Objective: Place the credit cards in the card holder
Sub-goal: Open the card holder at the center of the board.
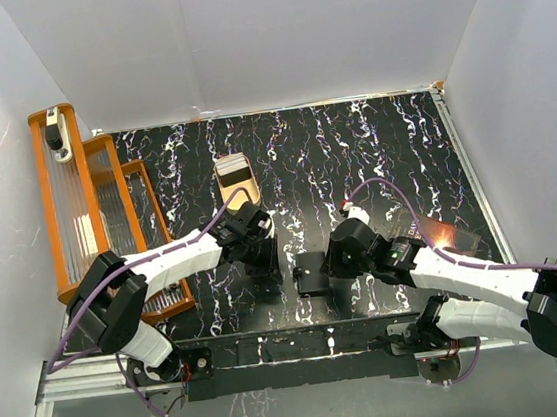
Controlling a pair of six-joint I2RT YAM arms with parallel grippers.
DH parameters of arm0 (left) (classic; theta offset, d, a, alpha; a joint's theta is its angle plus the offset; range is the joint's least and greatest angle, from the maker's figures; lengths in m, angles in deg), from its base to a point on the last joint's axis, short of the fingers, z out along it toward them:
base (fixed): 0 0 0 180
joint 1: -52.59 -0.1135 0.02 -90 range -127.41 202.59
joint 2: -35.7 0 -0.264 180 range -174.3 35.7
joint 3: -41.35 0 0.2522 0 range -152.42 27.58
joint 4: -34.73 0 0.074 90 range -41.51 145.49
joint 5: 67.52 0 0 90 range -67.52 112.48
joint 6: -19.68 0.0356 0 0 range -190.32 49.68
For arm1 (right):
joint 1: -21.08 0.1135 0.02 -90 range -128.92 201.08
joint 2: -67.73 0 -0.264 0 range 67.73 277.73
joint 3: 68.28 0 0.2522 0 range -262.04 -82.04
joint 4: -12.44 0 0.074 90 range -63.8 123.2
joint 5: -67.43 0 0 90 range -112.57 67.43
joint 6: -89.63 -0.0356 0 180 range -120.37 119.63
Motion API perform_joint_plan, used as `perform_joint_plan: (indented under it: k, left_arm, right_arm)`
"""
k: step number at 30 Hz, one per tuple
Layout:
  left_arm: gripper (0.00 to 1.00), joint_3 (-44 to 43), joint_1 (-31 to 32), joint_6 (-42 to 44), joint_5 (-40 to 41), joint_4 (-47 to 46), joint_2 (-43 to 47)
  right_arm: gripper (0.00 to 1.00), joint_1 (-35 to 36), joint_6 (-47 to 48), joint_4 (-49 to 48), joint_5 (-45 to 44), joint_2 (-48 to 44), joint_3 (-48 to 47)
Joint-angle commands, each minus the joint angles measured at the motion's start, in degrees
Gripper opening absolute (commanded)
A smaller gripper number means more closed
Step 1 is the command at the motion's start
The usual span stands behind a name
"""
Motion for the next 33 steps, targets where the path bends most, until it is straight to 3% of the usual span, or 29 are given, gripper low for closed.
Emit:
perform_joint_plan:
  k: [1, 3, 6, 8, 17, 27, 30, 33]
  left_arm:
    - [0.00, 0.02, -0.01, -1.20, -2.03, -0.39, 3.56]
    - [0.01, 0.54, 0.05, -1.66, -2.94, -2.05, 3.76]
    - [0.29, 1.93, 0.02, -2.51, -4.76, -6.26, 4.20]
    - [0.39, 2.22, 0.00, -2.15, -5.89, -8.88, 3.85]
    - [0.64, -4.22, 2.53, 3.52, 0.45, -6.70, -2.21]
    - [0.74, -11.71, 7.67, 6.51, 11.37, -1.77, -11.27]
    - [0.72, -11.27, 7.90, 5.99, 14.81, -0.79, -11.09]
    - [0.63, -9.74, 7.92, 5.80, 16.39, -0.71, -9.62]
  right_arm:
    - [0.19, 0.07, 1.30, 4.53, -4.51, -0.83, -3.92]
    - [0.19, 0.07, 1.54, 4.57, -4.72, -1.23, -4.03]
    - [0.18, 0.02, 1.85, 3.71, -4.75, -1.05, -3.51]
    - [0.18, 0.07, 1.51, 3.59, -4.43, -0.66, -3.62]
    - [0.21, 0.08, -1.78, -0.43, -3.99, -0.34, -0.49]
    - [0.20, 0.07, -3.38, -3.89, -4.49, 1.85, 1.43]
    - [0.20, 0.08, -3.34, -4.78, -4.68, 3.20, 2.11]
    - [0.20, 0.08, -3.09, -5.59, -5.09, 4.42, 2.66]
